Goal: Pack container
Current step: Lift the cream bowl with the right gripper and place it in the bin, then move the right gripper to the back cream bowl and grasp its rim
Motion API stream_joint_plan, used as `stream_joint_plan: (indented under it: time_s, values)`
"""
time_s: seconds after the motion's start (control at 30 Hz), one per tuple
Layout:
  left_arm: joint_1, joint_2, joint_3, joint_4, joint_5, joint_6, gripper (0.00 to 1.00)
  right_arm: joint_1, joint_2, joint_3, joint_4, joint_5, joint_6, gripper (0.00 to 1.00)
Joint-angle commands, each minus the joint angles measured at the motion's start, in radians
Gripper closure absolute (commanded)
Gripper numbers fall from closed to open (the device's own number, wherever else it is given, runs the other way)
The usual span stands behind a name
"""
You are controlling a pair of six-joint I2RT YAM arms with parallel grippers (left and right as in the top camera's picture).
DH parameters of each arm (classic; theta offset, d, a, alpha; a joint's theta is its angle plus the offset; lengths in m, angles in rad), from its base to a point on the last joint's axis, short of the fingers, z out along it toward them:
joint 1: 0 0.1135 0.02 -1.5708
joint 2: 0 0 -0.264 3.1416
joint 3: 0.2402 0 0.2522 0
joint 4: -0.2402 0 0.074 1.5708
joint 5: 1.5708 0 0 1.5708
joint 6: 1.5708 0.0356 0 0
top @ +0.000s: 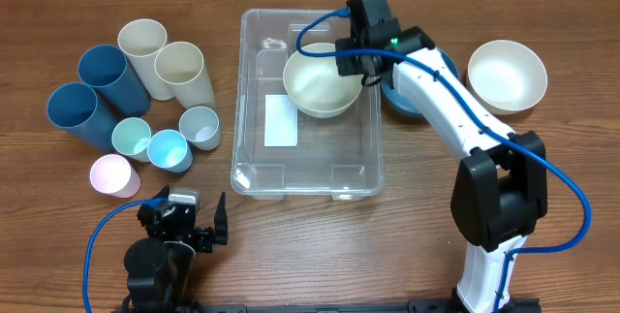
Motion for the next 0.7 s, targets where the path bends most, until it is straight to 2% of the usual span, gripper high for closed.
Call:
stream_joint_plan:
  time_s: [0.0,0.17,0.33,0.37,0.53,0.67]
  values:
    - [-0.007,-0.010,-0.002,-0.002,0.004,-0.003,0.00,0.001,-0.084,0.184,-0.096,0.000,-0.023,0.53]
    - [-0.007,-0.010,-0.002,-0.002,0.004,-0.003,0.00,-0.071,-0.164,0.391,-0.340,0.048,0.023,0.49]
    - [-0.007,-0.010,-0.002,-0.002,0.004,-0.003,0.00,-0.371,-0.177,0.391,-0.535,0.065,0.183,0.47]
    - [-0.007,-0.010,-0.002,-0.002,0.004,-0.003,0.00,-0.469,-0.163,0.360,-0.546,0.023,0.196,0.46]
    - [-0.007,-0.010,-0.002,-0.002,0.004,-0.003,0.00,-0.750,-0.056,0.243,-0.536,-0.158,0.211,0.47]
    - [-0.007,-0.010,-0.002,-0.002,0.004,-0.003,0.00,-0.832,0.051,0.209,-0.521,-0.195,0.206,0.47]
